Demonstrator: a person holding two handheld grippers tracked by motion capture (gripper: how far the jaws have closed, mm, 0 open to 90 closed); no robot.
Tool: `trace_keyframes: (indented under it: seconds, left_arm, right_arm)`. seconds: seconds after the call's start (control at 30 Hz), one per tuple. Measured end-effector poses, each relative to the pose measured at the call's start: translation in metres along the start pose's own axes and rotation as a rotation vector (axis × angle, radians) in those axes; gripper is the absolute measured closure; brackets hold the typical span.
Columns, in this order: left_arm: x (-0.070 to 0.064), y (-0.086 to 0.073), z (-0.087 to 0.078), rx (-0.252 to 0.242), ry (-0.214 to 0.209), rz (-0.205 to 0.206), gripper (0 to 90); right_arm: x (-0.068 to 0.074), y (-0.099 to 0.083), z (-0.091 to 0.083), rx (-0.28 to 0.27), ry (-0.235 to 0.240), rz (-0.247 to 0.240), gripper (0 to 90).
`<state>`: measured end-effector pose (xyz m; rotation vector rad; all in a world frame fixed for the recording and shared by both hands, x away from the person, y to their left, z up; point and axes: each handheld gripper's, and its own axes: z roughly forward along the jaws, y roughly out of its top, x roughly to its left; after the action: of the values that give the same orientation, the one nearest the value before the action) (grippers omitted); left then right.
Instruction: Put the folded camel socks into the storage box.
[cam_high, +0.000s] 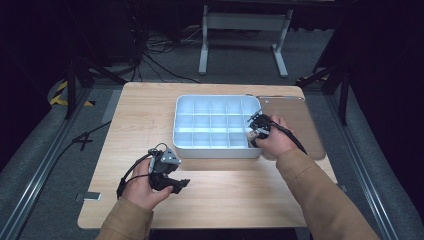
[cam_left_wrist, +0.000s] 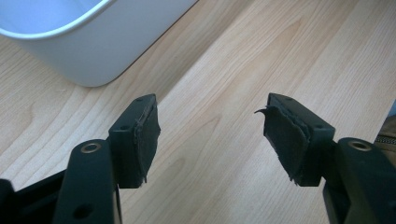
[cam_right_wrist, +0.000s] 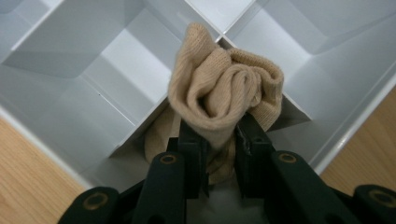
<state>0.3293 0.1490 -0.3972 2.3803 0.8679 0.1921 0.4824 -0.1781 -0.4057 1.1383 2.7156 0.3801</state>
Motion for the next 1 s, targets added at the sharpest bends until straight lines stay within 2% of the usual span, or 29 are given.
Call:
trace_keyframes:
  seconds: [0.2, 0.37, 0.5, 0.73, 0.83, 1.0]
  left_arm:
    - [-0.001, 0.001, 0.003, 0.007, -0.007, 0.008, 36.5]
    - [-0.001, -0.001, 0.004, 0.009, -0.007, 0.011, 36.4]
    - [-0.001, -0.004, 0.002, 0.009, -0.001, -0.004, 36.4]
    - [0.0, -0.006, -0.001, 0.014, 0.003, -0.008, 36.2]
    - [0.0, -0.008, -0.001, 0.003, 0.006, -0.017, 36.2]
    - [0.0, -0.009, -0.002, 0.007, 0.012, -0.019, 36.2]
  right_arm:
    - [-0.001, 0.003, 0.008, 0.032, 0.002, 0.002, 75.1]
    - [-0.002, 0.011, 0.017, 0.1, -0.006, 0.009, 75.3]
    - [-0.001, 0.012, 0.018, 0.112, -0.009, 0.009, 75.1]
    - [-0.002, 0.007, 0.012, 0.071, 0.012, -0.005, 71.2]
    - [-0.001, 0.004, 0.003, 0.042, 0.028, -0.008, 66.2]
    - [-0.003, -0.002, -0.016, -0.008, 0.041, -0.01, 63.7]
